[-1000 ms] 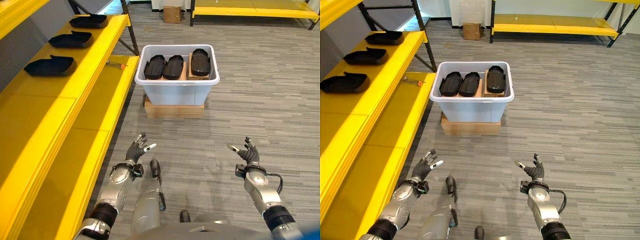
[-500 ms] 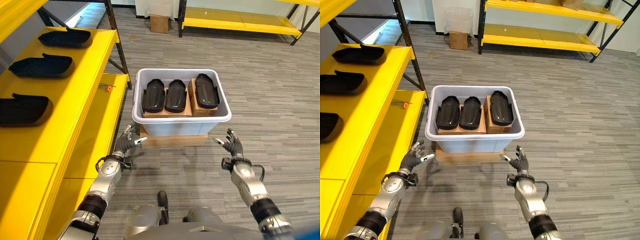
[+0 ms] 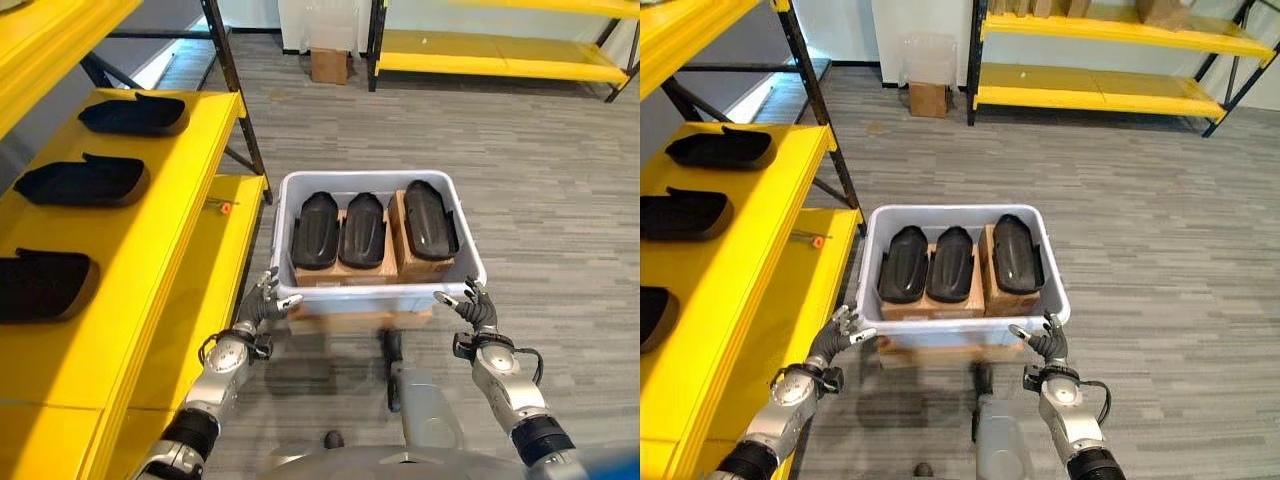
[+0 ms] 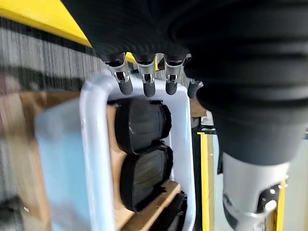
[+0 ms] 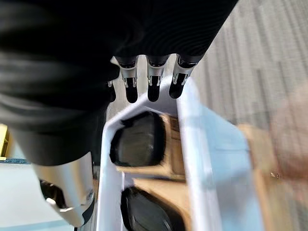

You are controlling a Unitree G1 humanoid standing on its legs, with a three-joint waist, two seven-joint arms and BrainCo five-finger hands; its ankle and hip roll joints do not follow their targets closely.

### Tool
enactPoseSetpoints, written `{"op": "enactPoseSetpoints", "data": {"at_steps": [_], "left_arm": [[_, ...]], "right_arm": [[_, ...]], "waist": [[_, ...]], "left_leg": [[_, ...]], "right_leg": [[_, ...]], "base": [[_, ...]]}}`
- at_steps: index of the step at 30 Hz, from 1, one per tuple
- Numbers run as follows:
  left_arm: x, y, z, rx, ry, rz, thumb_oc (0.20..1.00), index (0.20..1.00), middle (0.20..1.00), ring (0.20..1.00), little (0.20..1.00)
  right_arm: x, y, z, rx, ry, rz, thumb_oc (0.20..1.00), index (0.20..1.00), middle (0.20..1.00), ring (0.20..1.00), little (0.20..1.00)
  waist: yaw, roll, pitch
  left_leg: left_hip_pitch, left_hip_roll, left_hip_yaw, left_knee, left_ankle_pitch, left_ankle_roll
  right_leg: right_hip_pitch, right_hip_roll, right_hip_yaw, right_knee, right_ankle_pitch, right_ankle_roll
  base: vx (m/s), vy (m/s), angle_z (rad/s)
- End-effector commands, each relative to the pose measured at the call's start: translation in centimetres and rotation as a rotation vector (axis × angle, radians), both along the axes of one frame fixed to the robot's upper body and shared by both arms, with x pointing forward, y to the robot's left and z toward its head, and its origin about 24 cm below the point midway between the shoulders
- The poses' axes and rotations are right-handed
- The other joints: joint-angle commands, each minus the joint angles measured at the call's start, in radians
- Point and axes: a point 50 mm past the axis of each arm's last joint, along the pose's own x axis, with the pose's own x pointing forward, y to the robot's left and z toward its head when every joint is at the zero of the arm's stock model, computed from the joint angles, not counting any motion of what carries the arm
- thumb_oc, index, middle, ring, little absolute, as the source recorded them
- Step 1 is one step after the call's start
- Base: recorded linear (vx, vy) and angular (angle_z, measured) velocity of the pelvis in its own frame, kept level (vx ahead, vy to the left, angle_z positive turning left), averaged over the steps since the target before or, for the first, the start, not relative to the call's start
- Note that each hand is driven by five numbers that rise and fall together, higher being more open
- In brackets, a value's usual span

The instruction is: Move parts from the plastic box to the shelf.

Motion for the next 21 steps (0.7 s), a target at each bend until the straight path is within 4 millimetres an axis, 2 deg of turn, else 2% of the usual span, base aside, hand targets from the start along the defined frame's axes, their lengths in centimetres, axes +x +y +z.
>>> {"op": "enactPoseSetpoints", "data": {"at_steps": [1, 6, 13, 17, 19, 21], "left_arm": [[1.2, -1.4, 2.3, -0.048, -0.13, -0.052, 1.0, 1.0, 1.0, 1.0, 1.0], [2.5, -2.1, 3.3, -0.067, -0.163, -0.047, 1.0, 1.0, 1.0, 1.0, 1.0], [2.5, -2.3, 3.4, -0.076, -0.16, -0.019, 1.0, 1.0, 1.0, 1.0, 1.0], [2.3, -1.7, 3.5, -0.075, -0.177, 0.042, 1.0, 1.0, 1.0, 1.0, 1.0], [2.1, -1.2, 3.7, -0.071, -0.204, 0.088, 1.0, 1.0, 1.0, 1.0, 1.0], [1.9, -0.8, 3.8, -0.089, -0.22, 0.136, 1.0, 1.0, 1.0, 1.0, 1.0]], "right_arm": [[1.3, -1.8, 2.4, -0.076, -0.09, -0.087, 1.0, 1.0, 1.0, 1.0, 1.0], [0.5, -3.2, 1.8, -0.127, -0.02, -0.18, 1.0, 1.0, 1.0, 1.0, 1.0], [0.0, -4.1, 1.4, -0.161, 0.015, -0.212, 1.0, 1.0, 1.0, 1.0, 1.0], [0.0, -4.2, 1.7, -0.197, -0.002, -0.171, 1.0, 1.0, 1.0, 1.0, 1.0], [0.1, -4.1, 2.0, -0.23, -0.021, -0.129, 1.0, 1.0, 1.0, 1.0, 1.0], [0.3, -4.0, 2.3, -0.247, -0.043, -0.089, 1.0, 1.0, 1.0, 1.0, 1.0]], "waist": [[-0.017, 0.014, 0.0], [-0.05, 0.022, 0.003], [-0.061, 0.026, 0.011], [-0.063, 0.024, 0.011], [-0.061, 0.022, 0.01], [-0.059, 0.02, 0.009]], "left_leg": [[-0.112, 0.05, 0.066, 0.003, 0.04, -0.009], [-0.163, 0.079, 0.134, 0.072, 0.038, -0.014], [-0.181, 0.072, 0.119, 0.143, 0.008, -0.012], [-0.184, 0.068, 0.108, 0.182, -0.011, -0.014], [-0.191, 0.061, 0.103, 0.227, -0.031, -0.014], [-0.208, 0.062, 0.105, 0.291, -0.024, -0.02]], "right_leg": [[0.133, -0.005, -0.011, -0.071, -0.009, -0.002], [0.135, 0.018, -0.028, -0.026, -0.063, -0.034], [0.151, 0.026, 0.0, 0.002, -0.088, -0.053], [0.169, 0.027, 0.015, 0.001, -0.097, -0.064], [0.176, 0.025, 0.023, -0.004, -0.1, -0.073], [0.18, 0.026, 0.028, -0.01, -0.104, -0.084]], "base": [[0.32, -0.116, 0.32], [0.24, -0.091, 0.09], [0.15, -0.075, -0.01], [0.12, -0.092, 0.05], [0.09, -0.096, 0.03], [0.06, -0.115, -0.03]]}}
